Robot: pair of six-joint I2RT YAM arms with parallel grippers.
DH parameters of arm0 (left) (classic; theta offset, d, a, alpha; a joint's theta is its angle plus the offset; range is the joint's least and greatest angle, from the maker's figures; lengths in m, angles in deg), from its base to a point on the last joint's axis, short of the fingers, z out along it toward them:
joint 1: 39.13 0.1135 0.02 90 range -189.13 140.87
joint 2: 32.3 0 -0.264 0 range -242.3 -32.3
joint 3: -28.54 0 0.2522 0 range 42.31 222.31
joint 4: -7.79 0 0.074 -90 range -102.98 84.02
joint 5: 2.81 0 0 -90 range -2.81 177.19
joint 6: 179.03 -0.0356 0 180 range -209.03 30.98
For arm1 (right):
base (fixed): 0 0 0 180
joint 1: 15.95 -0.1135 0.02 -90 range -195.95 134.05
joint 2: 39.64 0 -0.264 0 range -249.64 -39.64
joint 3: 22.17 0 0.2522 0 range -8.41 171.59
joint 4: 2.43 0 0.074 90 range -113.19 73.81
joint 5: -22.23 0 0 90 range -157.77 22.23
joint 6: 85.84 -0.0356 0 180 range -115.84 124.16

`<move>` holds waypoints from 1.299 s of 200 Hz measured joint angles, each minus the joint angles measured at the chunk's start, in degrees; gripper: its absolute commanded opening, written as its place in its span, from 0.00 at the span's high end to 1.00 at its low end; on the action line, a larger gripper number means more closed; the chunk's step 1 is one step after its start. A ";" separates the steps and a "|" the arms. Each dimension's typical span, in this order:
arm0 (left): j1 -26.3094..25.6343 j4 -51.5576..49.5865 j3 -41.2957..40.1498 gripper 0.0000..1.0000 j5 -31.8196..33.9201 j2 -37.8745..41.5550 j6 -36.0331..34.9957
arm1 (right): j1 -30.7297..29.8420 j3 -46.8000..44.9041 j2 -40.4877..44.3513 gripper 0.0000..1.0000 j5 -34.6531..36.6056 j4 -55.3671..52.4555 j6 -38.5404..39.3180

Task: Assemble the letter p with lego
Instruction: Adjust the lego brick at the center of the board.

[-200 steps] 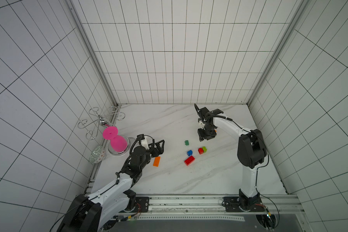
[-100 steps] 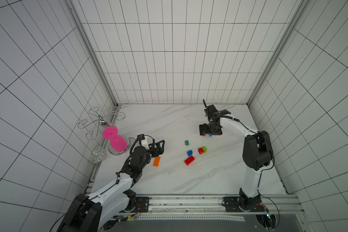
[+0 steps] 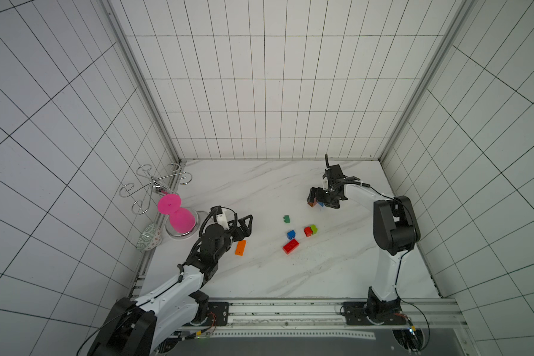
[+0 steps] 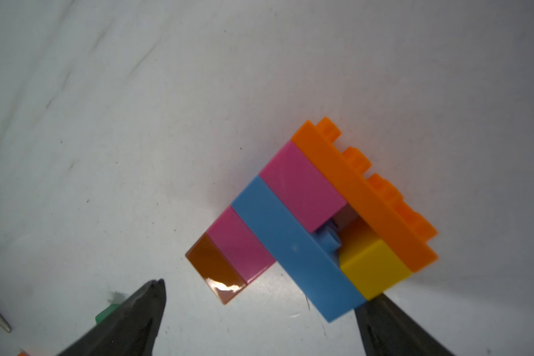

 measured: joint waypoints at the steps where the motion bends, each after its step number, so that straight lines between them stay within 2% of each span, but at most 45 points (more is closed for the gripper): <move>1: 0.00 0.00 0.00 0.02 0.00 0.00 0.00 | 0.04 0.00 -0.02 0.01 -0.04 0.07 0.00; 84: 0.00 0.00 0.11 0.02 0.00 -0.39 -0.48 | 1.66 5.01 -5.46 0.02 -5.81 3.50 1.11; 123: 0.00 -0.02 0.33 0.03 -0.02 -0.70 -0.90 | 1.88 3.48 -4.11 0.01 -6.58 3.93 1.44; 144: 0.00 -0.48 0.68 0.03 0.04 -0.68 -1.42 | 1.88 -2.71 2.67 0.01 -5.90 3.43 1.53; 188: 0.00 -5.33 2.16 0.03 1.33 0.07 -2.56 | 0.50 -14.75 25.57 0.02 -4.07 2.23 2.08; 223: -0.26 -16.70 8.09 0.03 2.43 -0.22 -3.45 | -4.50 -24.13 36.44 0.02 -3.76 1.77 2.64; 242: -2.64 -22.51 12.26 0.03 4.31 -0.63 -3.43 | -7.96 -29.42 38.97 0.01 -3.54 1.38 2.62; 260: -8.20 -26.71 12.83 0.03 7.61 -0.90 -2.84 | -10.25 -33.62 41.29 0.02 -3.58 1.20 2.32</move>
